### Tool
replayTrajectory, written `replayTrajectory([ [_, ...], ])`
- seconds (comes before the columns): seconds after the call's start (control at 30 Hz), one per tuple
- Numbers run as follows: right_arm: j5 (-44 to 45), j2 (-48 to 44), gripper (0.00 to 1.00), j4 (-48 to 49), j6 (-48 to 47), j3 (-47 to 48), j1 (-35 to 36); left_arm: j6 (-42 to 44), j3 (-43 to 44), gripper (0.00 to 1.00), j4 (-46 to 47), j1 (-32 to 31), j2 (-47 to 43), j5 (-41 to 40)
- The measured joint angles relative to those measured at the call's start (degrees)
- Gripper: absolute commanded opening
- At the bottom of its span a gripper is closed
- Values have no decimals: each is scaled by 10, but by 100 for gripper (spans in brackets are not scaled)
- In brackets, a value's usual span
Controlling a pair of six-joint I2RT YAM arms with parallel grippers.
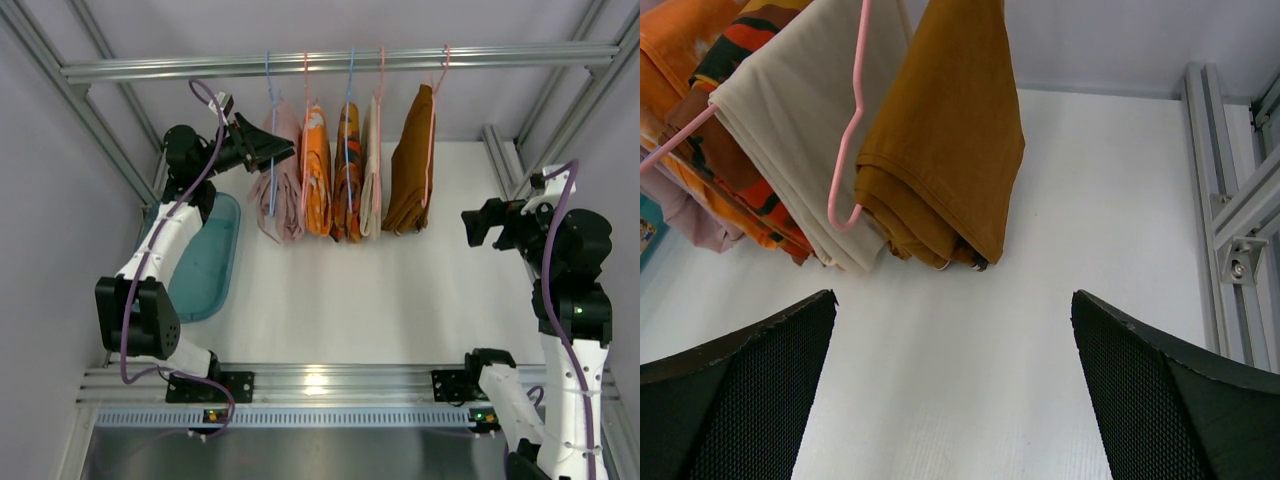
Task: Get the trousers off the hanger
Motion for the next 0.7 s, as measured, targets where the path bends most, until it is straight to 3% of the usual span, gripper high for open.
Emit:
replayTrajectory([
  [0.23, -1, -3, 99, 1, 0, -7, 0, -12, 0, 35, -10, 0, 0, -2],
  [0.53, -13, -3, 99, 0, 0, -12, 0, -54, 7, 1, -5, 0, -7, 0],
  [0.7, -29, -3, 99, 1, 0, -12, 0, -62, 24, 0, -17, 0, -8, 0],
])
